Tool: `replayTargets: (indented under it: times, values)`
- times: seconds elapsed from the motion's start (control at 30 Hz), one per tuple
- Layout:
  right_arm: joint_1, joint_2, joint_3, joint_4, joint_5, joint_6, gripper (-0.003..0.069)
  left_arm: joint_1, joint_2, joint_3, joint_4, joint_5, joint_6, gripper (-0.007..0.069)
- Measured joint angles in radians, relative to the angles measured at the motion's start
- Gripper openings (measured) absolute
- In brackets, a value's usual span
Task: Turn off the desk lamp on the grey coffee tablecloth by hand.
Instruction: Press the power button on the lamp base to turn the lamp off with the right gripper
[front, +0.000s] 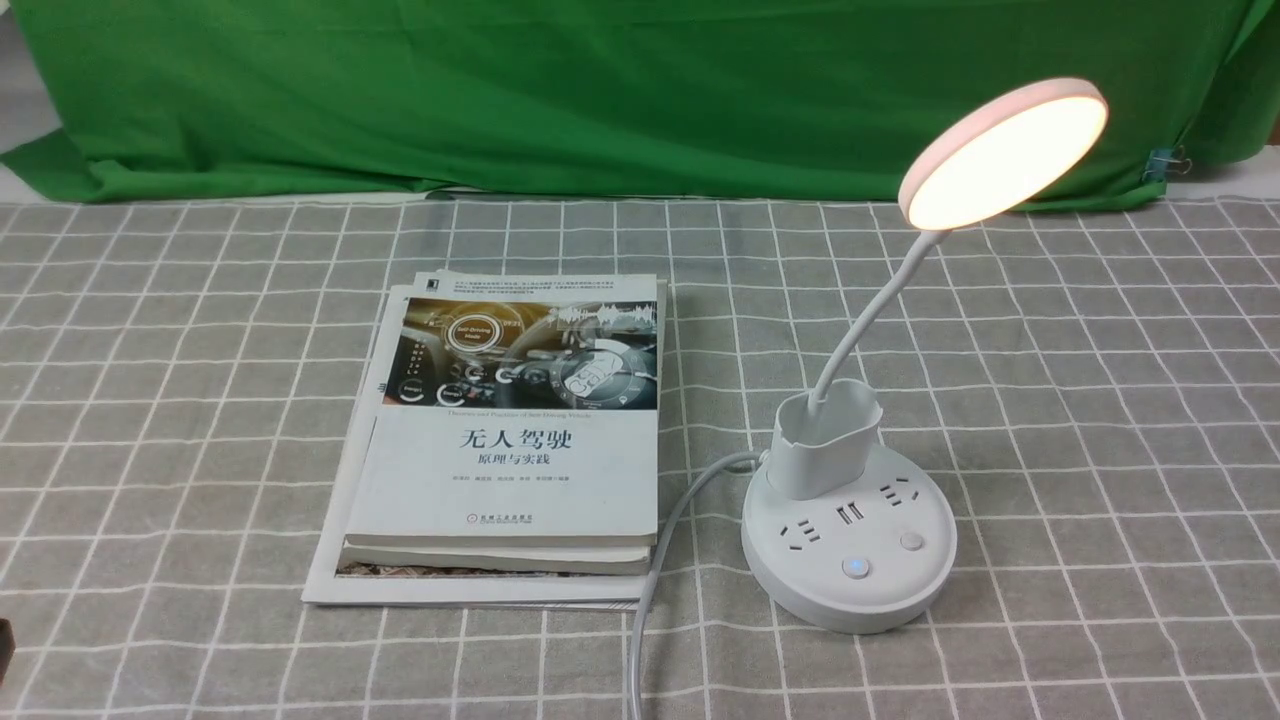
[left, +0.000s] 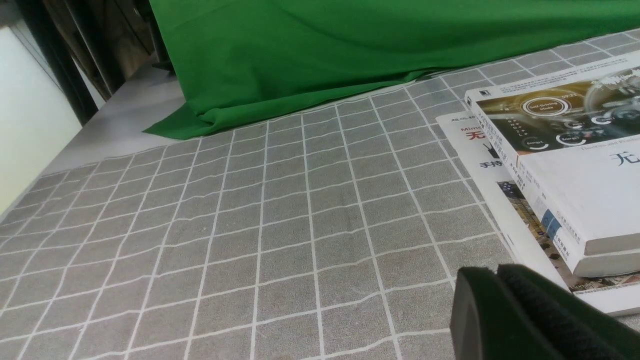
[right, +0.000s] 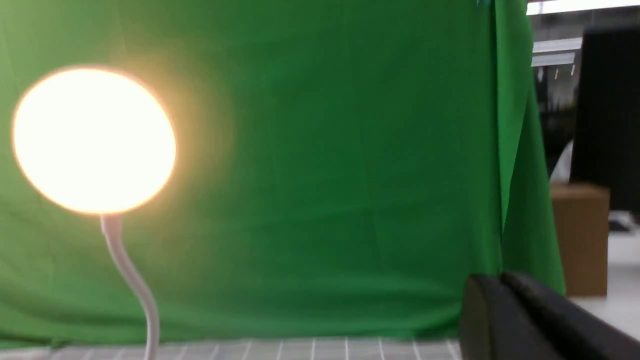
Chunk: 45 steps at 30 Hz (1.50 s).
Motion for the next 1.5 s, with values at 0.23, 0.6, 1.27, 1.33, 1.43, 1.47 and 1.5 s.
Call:
replayTargets:
  times: [0.23,0.6,1.27,1.33,1.43,1.47,1.5]
  values:
    - [0.0,0.065,-0.089,0.002,0.045,0.025,0.0067,0.0,0.0,0.0,0.0,0.0,0.0,0.0019]
    - [0.0,0.485,-0.33,0.003,0.31,0.071,0.0067,0.0,0.0,0.0,0.0,0.0,0.0,0.0019]
    - [0.131,1.052,-0.485,0.003,0.62,0.112,0.0067,0.0,0.0,0.0,0.0,0.0,0.0,0.0019]
    - [0.132,1.077,-0.507,0.003,0.643,0.11,0.006,0.0,0.0,0.0,0.0,0.0,0.0,0.0019]
    - [0.132,1.127,-0.565,0.003,0.69,0.103,0.0059,0.0,0.0,0.0,0.0,0.0,0.0,0.0019]
    - [0.132,1.132,-0.571,0.003,0.696,0.103,0.0059,0.0,0.0,0.0,0.0,0.0,0.0,0.0019]
    - [0.132,1.149,-0.588,0.003,0.713,0.099,0.0059,0.0,0.0,0.0,0.0,0.0,0.0,0.0019]
